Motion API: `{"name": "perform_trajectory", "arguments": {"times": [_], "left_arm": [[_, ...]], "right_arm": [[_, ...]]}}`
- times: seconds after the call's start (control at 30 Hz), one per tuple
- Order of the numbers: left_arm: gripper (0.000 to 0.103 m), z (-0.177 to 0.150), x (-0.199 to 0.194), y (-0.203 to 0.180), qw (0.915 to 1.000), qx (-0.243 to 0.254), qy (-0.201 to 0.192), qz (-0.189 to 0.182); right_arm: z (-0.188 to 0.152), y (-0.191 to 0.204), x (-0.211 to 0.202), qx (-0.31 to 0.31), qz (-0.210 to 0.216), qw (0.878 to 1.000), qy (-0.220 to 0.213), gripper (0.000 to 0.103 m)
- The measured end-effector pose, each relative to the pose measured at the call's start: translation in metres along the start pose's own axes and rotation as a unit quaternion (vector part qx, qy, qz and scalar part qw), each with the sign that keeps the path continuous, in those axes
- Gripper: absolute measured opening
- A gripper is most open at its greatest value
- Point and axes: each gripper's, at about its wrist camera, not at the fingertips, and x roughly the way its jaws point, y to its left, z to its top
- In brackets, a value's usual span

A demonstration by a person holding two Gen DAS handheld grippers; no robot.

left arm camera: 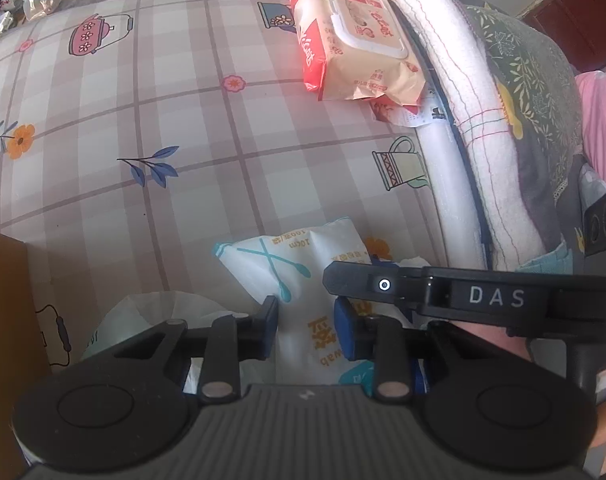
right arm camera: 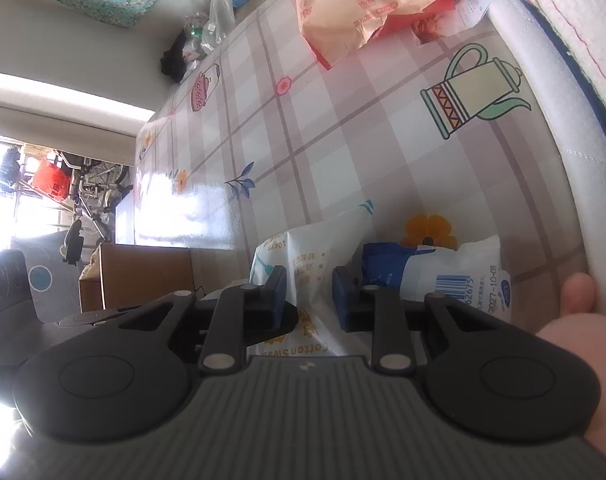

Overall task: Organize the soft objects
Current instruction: 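Grasp the white cotton swab bag with the left gripper, then carry the cotton swab bag with the left gripper down into the box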

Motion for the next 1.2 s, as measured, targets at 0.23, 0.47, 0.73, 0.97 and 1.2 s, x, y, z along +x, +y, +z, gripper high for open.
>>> {"name": "perform_trajectory", "arguments": {"times": [0.23, 0.47, 0.73, 0.97, 1.2], "left_arm": [[0.027, -0.007, -0.037, -0.012, 0.9984, 0.018, -0.053, -0.011], [0.027, -0.026, -0.09, -0.021, 0.9941, 0.024, -0.103, -0.024], [0.026, -0.059, -0.151, -0.02, 0.9846, 0.035, -0.167, -0.036], [0.026, -0.098, -0.196, 0.009, 0.9791, 0.026, -0.199, -0.036], [0.026, -0.139, -0.231, 0.065, 0.9759, -0.008, -0.218, -0.012]], "right_arm": [[-0.009, 0.012, -0.039, 0.004, 0.034, 0.998, -0.051, 0.019], [-0.033, 0.046, -0.089, -0.023, 0.056, 0.994, -0.096, 0.018], [-0.071, 0.093, -0.135, -0.058, 0.071, 0.987, -0.135, 0.018], [-0.114, 0.145, -0.145, -0.089, 0.087, 0.983, -0.133, 0.018], [-0.149, 0.205, -0.114, -0.122, 0.108, 0.982, -0.098, 0.018]]}}
